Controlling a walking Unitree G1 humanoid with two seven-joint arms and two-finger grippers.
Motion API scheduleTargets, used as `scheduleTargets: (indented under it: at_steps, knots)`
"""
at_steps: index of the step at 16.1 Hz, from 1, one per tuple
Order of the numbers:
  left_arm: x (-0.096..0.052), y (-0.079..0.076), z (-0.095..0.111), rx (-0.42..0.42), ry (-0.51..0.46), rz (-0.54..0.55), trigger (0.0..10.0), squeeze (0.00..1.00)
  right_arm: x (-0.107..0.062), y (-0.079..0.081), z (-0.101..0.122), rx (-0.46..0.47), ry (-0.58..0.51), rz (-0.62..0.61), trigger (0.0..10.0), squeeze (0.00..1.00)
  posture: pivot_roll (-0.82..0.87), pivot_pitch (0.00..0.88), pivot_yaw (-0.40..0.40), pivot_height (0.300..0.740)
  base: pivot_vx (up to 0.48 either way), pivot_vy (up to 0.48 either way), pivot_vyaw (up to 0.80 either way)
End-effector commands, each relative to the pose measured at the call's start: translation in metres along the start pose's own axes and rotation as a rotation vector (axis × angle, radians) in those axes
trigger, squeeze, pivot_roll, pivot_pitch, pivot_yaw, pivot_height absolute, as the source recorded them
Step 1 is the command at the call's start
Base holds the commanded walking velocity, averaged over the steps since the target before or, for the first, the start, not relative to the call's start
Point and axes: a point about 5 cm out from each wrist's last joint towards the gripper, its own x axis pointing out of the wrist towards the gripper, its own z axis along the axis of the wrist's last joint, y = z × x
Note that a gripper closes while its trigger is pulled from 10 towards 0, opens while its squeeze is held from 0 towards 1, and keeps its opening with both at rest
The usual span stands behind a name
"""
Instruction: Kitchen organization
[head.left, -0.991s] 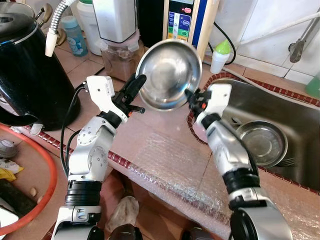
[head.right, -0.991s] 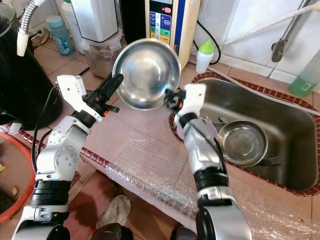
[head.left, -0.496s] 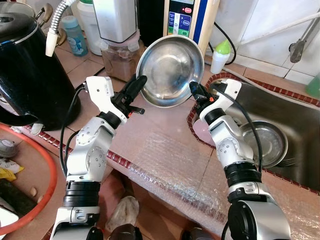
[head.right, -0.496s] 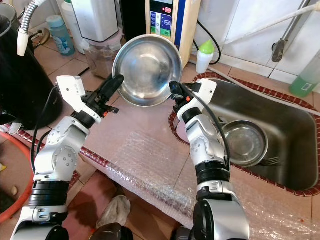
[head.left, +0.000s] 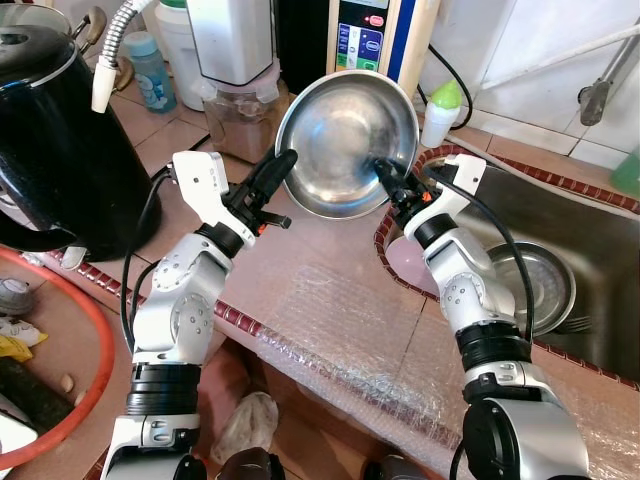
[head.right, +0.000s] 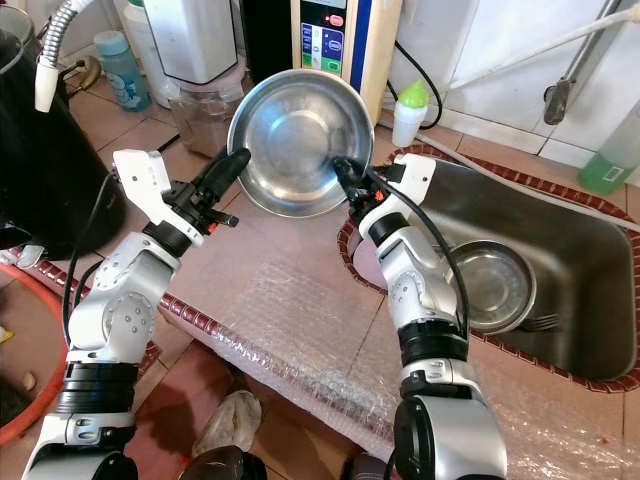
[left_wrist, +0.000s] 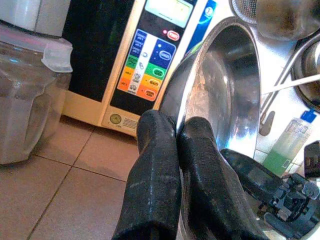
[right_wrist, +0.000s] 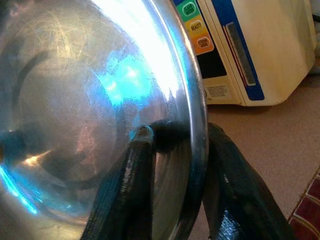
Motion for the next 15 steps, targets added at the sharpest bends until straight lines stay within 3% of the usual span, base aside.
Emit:
scheduleTargets:
  at_steps: [1,13,14,15]
  knots:
    - [0.001,-0.0091,0.0057,0.0,-0.024,-0.062,0.0,0.0,0.0035,-0.0003,0.004,-0.002,-0.001,-0.004,0.0,0.0,0.03,0.024,-0.007,0.74,0.0,0.0,0.0]
    - [0.0026,-0.0105,0.001,-0.001,0.01,-0.073,0.0,0.0,-0.001,-0.0083,0.0051,0.009,-0.022,-0.062,0.0,0.0,0.02,0.024,-0.004,0.74,0.0,0.0,0.0]
    - [0.0024,-0.0115,-0.0004,-0.001,0.022,-0.086,1.8,0.04,-0.0004,-0.0081,0.0059,0.009,-0.024,-0.062,0.0,0.0,0.02,0.024,-0.004,0.74,0.0,0.0,0.0]
    - [0.0021,-0.0125,-0.0022,0.005,0.036,-0.096,10.0,1.0,0.0,-0.0083,0.0071,0.01,-0.027,-0.066,0.0,0.0,0.02,0.023,-0.003,0.74,0.0,0.0,0.0]
